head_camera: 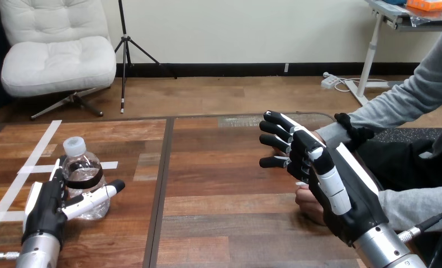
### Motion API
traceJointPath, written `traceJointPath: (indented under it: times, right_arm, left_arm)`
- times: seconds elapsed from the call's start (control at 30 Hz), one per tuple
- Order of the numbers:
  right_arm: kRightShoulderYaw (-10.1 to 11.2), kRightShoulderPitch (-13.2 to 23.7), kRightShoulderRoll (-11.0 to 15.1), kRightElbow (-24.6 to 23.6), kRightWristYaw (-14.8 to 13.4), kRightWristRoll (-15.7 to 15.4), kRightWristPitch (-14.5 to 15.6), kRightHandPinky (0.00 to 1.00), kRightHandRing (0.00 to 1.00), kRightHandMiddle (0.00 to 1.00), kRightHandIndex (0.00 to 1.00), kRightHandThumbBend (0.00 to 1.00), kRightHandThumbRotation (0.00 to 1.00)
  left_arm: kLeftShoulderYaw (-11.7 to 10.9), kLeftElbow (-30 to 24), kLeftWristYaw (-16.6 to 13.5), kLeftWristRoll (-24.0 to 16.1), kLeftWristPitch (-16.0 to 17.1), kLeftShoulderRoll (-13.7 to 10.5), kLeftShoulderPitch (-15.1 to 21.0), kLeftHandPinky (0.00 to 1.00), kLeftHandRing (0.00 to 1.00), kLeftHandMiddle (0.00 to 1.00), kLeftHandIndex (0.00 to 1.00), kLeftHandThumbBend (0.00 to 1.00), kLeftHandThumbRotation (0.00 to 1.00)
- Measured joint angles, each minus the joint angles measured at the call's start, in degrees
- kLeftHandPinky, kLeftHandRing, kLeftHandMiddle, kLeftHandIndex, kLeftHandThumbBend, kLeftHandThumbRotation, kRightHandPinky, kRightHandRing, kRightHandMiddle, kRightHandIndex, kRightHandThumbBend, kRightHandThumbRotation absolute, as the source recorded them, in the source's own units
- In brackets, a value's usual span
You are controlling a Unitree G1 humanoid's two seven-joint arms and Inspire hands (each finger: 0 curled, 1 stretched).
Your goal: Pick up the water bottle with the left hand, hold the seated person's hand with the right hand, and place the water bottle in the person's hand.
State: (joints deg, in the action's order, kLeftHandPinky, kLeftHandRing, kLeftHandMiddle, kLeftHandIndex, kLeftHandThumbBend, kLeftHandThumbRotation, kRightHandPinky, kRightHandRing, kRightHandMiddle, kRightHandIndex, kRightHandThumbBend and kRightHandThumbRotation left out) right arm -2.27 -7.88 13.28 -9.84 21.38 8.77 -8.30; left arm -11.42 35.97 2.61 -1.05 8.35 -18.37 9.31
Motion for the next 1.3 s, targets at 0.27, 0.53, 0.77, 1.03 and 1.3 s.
traceJointPath:
  times: [0.27, 0.53, 0.77, 1.03, 1.3]
  right_arm:
    - [0.0, 0.0, 0.0, 0.0, 0.2, 0.2, 0.0, 0.75, 0.91, 0.93, 0.93, 1.0, 1.0]
    - [0.0, 0.0, 0.0, 0.0, 0.4, 0.2, 0.0, 0.75, 0.91, 0.93, 0.93, 1.0, 1.0]
    - [0.0, 0.0, 0.0, 0.0, 0.4, 0.2, 0.0, 0.75, 0.91, 0.93, 0.93, 1.0, 1.0]
    - [0.0, 0.0, 0.0, 0.0, 0.4, 0.2, 0.0, 0.75, 0.91, 0.93, 0.93, 1.0, 1.0]
    - [0.0, -0.1, 0.0, -0.1, 0.5, 0.3, 0.0, 0.76, 0.92, 0.94, 0.93, 0.99, 1.0]
  left_arm:
    - [0.0, 0.6, -0.1, -0.1, 0.0, 0.0, 0.8, 1.0, 1.0, 1.0, 1.0, 0.99, 0.28]
    - [-0.1, 1.9, -0.1, 0.3, 0.0, 0.0, 2.2, 1.0, 1.0, 1.0, 1.0, 0.97, 0.27]
    - [-0.1, 3.3, -0.5, 0.3, 0.0, 0.0, 3.5, 1.0, 1.0, 1.0, 1.0, 0.96, 0.27]
    - [-0.1, 4.2, -1.1, 0.2, 0.0, 0.0, 4.7, 1.0, 1.0, 1.0, 1.0, 0.92, 0.26]
    - [-0.2, 5.7, -1.5, 0.3, 0.0, 0.0, 6.1, 1.0, 1.0, 1.0, 1.0, 0.91, 0.25]
